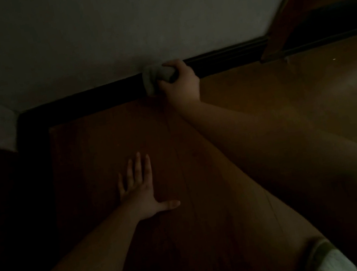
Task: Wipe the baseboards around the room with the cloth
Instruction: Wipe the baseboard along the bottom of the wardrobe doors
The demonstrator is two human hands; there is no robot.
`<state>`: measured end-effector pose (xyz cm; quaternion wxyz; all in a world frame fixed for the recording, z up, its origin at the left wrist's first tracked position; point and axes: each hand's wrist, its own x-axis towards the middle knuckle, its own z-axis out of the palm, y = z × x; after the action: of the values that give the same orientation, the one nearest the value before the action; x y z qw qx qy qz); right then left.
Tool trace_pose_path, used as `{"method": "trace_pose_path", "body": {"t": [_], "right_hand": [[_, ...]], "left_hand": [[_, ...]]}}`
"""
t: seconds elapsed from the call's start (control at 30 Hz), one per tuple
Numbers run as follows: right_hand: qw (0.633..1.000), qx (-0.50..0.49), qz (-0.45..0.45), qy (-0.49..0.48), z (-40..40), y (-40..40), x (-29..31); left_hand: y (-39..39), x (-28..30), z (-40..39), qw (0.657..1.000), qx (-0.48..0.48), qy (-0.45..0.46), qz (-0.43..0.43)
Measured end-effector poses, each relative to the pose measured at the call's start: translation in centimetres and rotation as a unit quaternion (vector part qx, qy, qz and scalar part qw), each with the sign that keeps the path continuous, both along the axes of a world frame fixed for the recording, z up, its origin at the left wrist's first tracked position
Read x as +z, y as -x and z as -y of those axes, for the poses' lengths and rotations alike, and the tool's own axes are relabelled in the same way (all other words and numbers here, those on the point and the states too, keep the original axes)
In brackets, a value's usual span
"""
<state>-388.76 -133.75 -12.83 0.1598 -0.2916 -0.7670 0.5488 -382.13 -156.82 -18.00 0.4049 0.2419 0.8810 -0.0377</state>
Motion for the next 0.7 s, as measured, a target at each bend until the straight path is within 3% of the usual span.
{"method": "trace_pose_path", "body": {"t": [0.1, 0.3, 0.43, 0.63, 0.7], "right_hand": [[0.999, -0.042, 0.001, -0.005, -3.5, -0.2, 0.5], [0.985, -0.092, 0.053, -0.134, -15.3, -5.0, 0.9], [0.975, -0.166, 0.069, -0.131, -20.8, -8.7, 1.0], [0.965, -0.226, 0.076, -0.11, -18.8, -9.1, -0.1], [0.971, -0.191, 0.08, -0.122, -15.1, -8.0, -1.5]], "left_hand": [[0.0, -0.3, 0.1, 1.0, -0.001, -0.002, 0.0], [-0.1, -0.6, 0.1, 1.0, -0.002, 0.003, -0.007], [-0.1, -0.3, -0.1, 1.0, -0.002, 0.005, -0.004], [-0.3, -0.1, -0.2, 1.0, -0.003, -0.002, -0.011], [-0.4, -0.1, -0.2, 1.0, -0.002, -0.006, -0.006]]}}
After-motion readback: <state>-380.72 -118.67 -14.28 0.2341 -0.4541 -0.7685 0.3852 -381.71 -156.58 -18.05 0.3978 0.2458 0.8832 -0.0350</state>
